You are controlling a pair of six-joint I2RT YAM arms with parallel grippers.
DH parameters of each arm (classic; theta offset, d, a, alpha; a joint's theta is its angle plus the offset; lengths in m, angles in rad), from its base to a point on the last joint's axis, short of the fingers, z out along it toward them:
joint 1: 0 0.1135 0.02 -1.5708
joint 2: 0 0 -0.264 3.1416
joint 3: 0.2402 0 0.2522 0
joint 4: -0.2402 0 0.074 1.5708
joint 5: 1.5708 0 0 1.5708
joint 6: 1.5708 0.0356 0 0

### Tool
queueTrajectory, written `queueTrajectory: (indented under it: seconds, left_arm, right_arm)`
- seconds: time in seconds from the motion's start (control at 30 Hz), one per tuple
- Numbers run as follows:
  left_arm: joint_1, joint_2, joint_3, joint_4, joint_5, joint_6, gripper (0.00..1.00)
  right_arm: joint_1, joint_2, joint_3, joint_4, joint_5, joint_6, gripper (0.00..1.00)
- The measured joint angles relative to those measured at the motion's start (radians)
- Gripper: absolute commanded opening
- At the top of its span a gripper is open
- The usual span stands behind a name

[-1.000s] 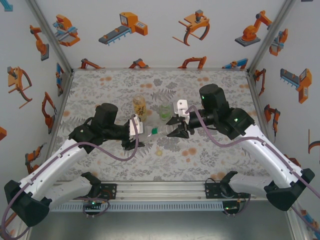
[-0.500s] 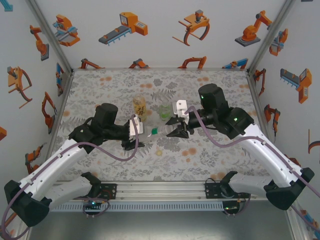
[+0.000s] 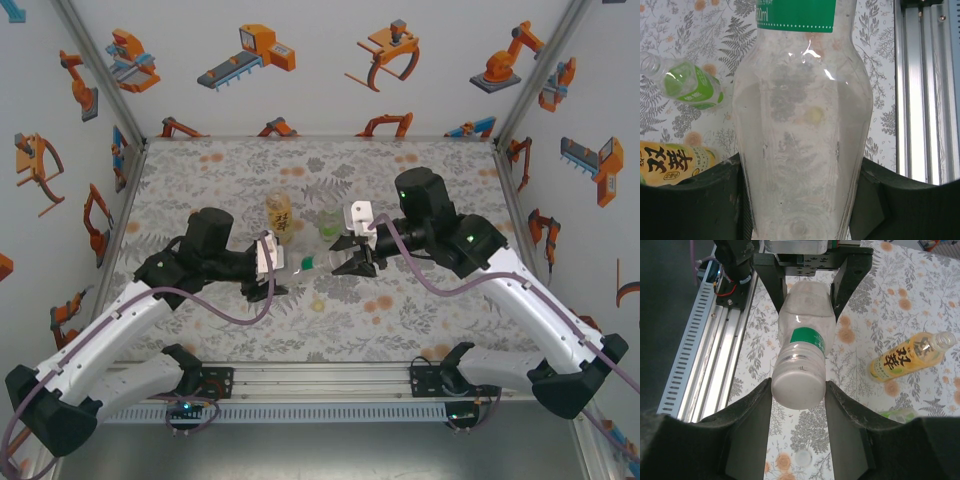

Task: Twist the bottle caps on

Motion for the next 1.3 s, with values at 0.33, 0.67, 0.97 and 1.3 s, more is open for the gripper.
queueTrajectory:
  seconds: [0.33, 0.67, 0.97, 1.3]
  left_arm:
    - [0.000, -0.013, -0.007, 0.001, -0.006, 0.000, 0.00]
    - [0.000, -0.005, -0.008, -0.005, -0.011, 0.000, 0.00]
    - [0.000, -0.004, -0.011, -0.005, -0.024, 0.000, 0.00]
    - [0.001, -0.015, -0.017, -0.006, -0.040, -0.001, 0.00]
  right_arm:
    - [0.013, 0.021, 0.020, -0.017, 0.002, -0.003, 0.00]
    - [0.023, 0.031, 0.027, -0.029, 0.027, -0.003, 0.00]
    - [0.026, 0.037, 0.027, -0.030, 0.061, 0.066, 0.00]
    - [0.030, 0.010, -0.034, 0.079, 0.109, 0.326, 0.00]
